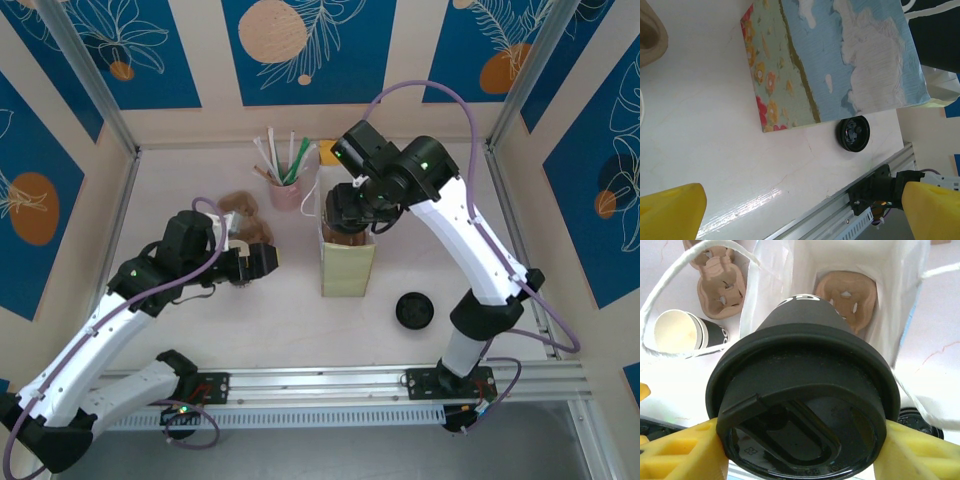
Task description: Pack the takeout coffee
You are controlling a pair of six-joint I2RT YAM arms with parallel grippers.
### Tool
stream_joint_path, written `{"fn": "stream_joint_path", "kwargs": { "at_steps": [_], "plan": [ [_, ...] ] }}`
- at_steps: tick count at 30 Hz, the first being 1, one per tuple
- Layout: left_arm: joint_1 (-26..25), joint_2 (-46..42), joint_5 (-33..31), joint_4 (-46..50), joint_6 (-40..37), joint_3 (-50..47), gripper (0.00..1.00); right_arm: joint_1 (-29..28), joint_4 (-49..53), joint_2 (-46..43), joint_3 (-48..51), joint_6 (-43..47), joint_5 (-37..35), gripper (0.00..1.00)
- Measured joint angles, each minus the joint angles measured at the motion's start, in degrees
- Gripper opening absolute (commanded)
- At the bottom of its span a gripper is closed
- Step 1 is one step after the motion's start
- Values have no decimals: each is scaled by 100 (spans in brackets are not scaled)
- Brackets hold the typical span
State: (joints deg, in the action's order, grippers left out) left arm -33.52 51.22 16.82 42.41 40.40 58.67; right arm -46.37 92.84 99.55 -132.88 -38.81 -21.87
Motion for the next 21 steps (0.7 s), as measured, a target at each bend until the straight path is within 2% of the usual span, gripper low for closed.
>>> {"fn": "stream_joint_path", "kwargs": {
  "at_steps": [21],
  "plan": [
    [0, 72, 0, 0, -140, 0, 100, 341, -2, 691, -26, 190, 192, 65]
  ]
}}
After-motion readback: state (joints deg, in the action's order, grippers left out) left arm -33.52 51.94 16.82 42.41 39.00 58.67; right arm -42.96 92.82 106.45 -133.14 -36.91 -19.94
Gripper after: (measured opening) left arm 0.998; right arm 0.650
